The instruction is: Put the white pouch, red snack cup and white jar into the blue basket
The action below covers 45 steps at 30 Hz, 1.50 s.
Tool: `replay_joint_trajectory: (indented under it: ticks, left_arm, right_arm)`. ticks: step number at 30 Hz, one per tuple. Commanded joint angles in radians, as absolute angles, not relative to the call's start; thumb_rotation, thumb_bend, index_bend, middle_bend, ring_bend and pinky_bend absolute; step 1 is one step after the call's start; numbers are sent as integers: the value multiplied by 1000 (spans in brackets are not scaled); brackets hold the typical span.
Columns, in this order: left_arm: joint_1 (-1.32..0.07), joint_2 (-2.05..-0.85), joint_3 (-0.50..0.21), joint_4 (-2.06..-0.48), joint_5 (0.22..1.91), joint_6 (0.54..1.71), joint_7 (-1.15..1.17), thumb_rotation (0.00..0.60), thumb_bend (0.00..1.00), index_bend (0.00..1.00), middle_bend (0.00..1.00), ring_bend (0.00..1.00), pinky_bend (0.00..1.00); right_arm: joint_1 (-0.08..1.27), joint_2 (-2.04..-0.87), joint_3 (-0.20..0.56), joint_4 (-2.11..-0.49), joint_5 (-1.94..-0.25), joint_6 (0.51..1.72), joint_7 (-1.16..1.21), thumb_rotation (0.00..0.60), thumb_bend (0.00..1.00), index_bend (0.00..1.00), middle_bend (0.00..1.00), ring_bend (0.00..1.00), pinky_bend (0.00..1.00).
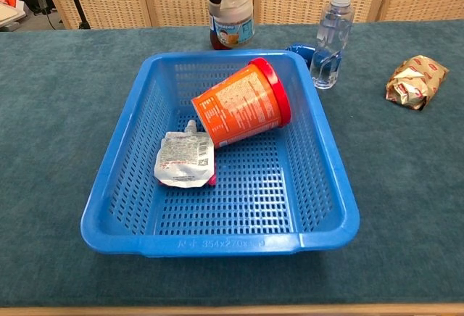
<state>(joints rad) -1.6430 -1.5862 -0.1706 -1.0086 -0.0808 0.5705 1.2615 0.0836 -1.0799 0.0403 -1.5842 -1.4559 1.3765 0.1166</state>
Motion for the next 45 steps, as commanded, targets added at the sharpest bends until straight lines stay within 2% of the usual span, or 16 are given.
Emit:
replay_joint_trajectory:
  ticks: [1,11,19,28,43,45]
  left_arm:
    - [-1615,-1330,-208,-1395,28,731,1150,600,358,396,118,166,237]
    - [-1555,-1114,-213,-1807,182,844,1025,600,357,396,118,166,237]
    - [-1509,-1010,-156,-2017,283,894,984,600,356,396,118,166,237]
    - [-1445,-941,-81,-2134,378,909,939,600,356,396,118,165,237]
    - [-1397,-928,7,-2243,514,909,926,600,348,396,118,165,237]
    - [-1392,-927,21,-2255,530,916,934,600,332,373,94,163,237]
  right_arm:
    - [84,-1081,40,-1586,-1457,1377,111,600,156,142,0,0,0]
    - [85,-1084,40,-1583,-1458,1379,97,600,156,142,0,0,0]
    - [85,-1084,40,-1582,-1458,1379,99,600,156,142,0,0,0]
    - [85,-1085,38,-1583,-1461,1378,99,600,156,142,0,0,0]
    - [86,-1085,38,-1587,-1460,1376,96,600,156,142,0,0,0]
    - [86,-1085,38,-1587,-1460,1377,96,600,156,142,0,0,0]
